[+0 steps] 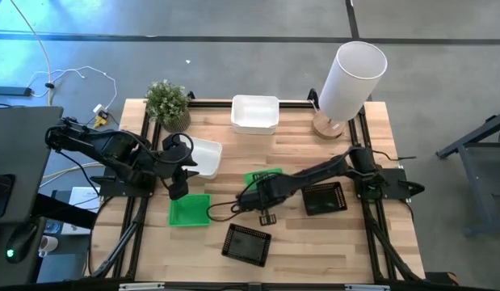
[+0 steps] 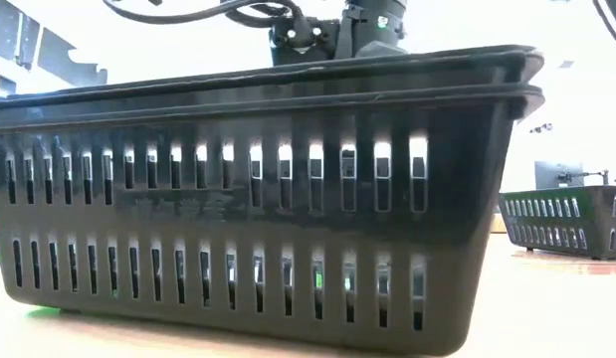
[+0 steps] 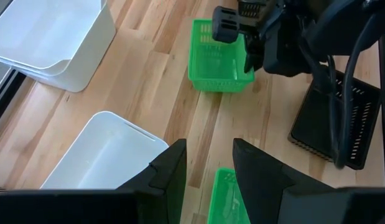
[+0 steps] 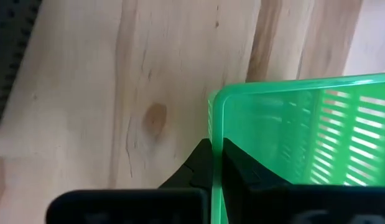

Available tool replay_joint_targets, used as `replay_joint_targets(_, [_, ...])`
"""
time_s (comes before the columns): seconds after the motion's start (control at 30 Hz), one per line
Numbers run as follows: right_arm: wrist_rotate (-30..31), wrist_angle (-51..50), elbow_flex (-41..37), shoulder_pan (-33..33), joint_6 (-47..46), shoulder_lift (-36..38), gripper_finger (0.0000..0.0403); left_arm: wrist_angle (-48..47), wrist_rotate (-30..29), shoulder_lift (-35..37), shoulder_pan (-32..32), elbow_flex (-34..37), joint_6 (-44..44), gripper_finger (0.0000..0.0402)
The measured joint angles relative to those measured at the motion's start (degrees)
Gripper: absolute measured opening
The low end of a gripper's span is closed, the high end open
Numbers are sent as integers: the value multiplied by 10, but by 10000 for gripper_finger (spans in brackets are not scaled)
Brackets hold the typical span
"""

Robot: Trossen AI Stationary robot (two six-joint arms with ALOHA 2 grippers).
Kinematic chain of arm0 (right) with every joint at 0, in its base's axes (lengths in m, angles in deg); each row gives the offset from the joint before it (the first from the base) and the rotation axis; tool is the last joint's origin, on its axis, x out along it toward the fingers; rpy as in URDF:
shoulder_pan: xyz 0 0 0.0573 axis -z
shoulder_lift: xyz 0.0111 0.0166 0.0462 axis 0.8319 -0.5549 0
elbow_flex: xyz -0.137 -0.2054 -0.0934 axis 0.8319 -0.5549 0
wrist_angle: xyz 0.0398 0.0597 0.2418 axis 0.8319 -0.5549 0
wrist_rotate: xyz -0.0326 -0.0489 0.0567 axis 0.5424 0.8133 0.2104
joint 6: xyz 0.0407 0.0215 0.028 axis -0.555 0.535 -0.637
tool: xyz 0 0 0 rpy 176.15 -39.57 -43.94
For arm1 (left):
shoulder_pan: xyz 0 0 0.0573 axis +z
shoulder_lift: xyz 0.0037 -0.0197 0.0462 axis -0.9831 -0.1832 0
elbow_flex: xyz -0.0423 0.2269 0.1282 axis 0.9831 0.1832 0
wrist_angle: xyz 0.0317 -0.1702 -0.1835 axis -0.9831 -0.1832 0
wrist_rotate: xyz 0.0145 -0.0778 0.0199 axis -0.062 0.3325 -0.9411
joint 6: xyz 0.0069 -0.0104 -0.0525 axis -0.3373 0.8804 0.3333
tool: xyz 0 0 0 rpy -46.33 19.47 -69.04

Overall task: Stack baskets by color
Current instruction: Stack the right green bin on the left green bin

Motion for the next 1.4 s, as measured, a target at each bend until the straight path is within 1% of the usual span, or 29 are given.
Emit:
replay_joint_targets(0.1, [-17, 9, 0, 3, -3, 0, 15, 0, 0, 0, 0, 0, -1, 117])
replay_joint_targets(0.17, [-26, 10, 0, 4, -12, 0, 31, 0, 0, 0, 0, 0, -2, 117])
replay_joint_targets(0.23, [-37, 12, 0, 7, -14, 0, 52, 0, 0, 0, 0, 0, -1, 117])
replay_joint_targets(0.43, [-37, 7, 2, 8, -14, 0, 121, 0, 0, 0, 0, 0, -2, 117])
replay_joint_targets(0.53, [-32, -26, 30, 7, -28, 0, 141, 0, -1, 0, 0, 0, -2, 117])
replay_joint_targets(0.6, [-26, -51, 53, 7, -39, 0, 148, 0, -9, 0, 0, 0, -2, 117])
replay_joint_targets(0.67, [-10, -88, 80, 4, -43, 0, 150, 0, -22, 0, 0, 0, -2, 117])
replay_joint_targets(0.8, [45, -162, 133, -8, -39, 0, 149, 0, -28, 0, 0, 0, -2, 123])
replay_joint_targets(0.93, [94, -241, 184, -19, -55, 1, 144, 0, -30, 0, 0, 0, -2, 149])
replay_joint_targets(1.03, [139, -290, 211, -27, -76, 1, 144, 5, -45, 0, 0, 0, -2, 174])
replay_joint_targets(1.13, [181, -334, 223, -33, -96, 2, 144, 22, -59, 0, 2, 0, -22, 196])
replay_joint_targets(1.2, [205, -352, 222, -37, -115, 6, 145, 43, -58, 0, 8, 0, -48, 204])
replay_joint_targets(1.27, [228, -352, 217, -40, -129, 13, 145, 64, -58, 0, 15, 0, -67, 206])
replay_joint_targets(1.4, [252, -351, 213, -48, -147, 17, 145, 112, -56, -10, 34, -1, -107, 205])
